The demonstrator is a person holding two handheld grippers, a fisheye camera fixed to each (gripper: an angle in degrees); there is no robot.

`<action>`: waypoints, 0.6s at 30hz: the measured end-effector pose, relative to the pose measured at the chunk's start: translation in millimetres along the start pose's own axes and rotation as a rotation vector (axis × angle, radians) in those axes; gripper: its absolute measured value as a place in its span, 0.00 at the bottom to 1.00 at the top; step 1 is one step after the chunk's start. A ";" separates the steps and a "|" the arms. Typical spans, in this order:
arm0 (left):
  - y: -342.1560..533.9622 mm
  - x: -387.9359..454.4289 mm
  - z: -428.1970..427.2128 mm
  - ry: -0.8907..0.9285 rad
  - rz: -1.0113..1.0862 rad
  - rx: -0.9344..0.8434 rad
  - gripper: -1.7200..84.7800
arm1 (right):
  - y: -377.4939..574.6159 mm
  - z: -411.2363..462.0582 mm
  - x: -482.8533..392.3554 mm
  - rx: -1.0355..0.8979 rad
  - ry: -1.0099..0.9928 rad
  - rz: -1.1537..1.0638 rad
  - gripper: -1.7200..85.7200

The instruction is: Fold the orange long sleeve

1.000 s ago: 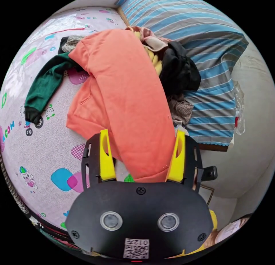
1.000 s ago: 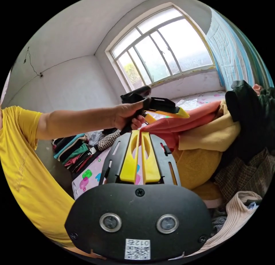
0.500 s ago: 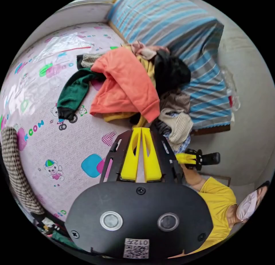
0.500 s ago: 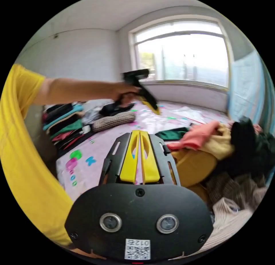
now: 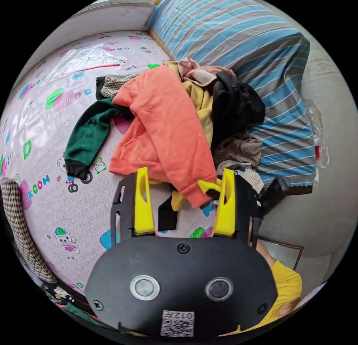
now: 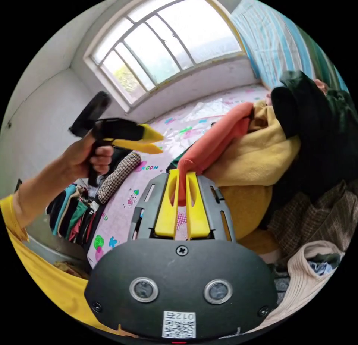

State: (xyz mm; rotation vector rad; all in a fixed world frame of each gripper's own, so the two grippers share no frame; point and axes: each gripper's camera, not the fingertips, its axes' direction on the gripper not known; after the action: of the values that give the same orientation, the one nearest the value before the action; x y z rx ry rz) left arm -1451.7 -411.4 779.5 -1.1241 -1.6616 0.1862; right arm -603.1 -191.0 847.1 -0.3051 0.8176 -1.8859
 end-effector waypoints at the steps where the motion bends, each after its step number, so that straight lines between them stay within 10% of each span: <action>1: -13.6 7.6 13.1 -0.021 0.017 -0.053 0.32 | 2.9 -2.6 -6.9 -0.001 0.003 -0.065 0.06; 8: -36.3 30.9 79.7 -0.342 0.107 -0.363 0.30 | 20.4 -30.9 -1.7 0.086 -0.223 -0.108 0.04; 18: 84.3 -15.5 -30.0 0.160 0.135 -0.229 0.18 | 43.7 -74.9 -68.4 0.183 -0.336 -0.149 0.04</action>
State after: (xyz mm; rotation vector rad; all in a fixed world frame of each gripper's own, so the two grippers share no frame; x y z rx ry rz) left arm -1378.9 -389.0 730.0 -1.3888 -1.4918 -0.0097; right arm -581.8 -112.0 773.0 -0.5628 0.4027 -1.9608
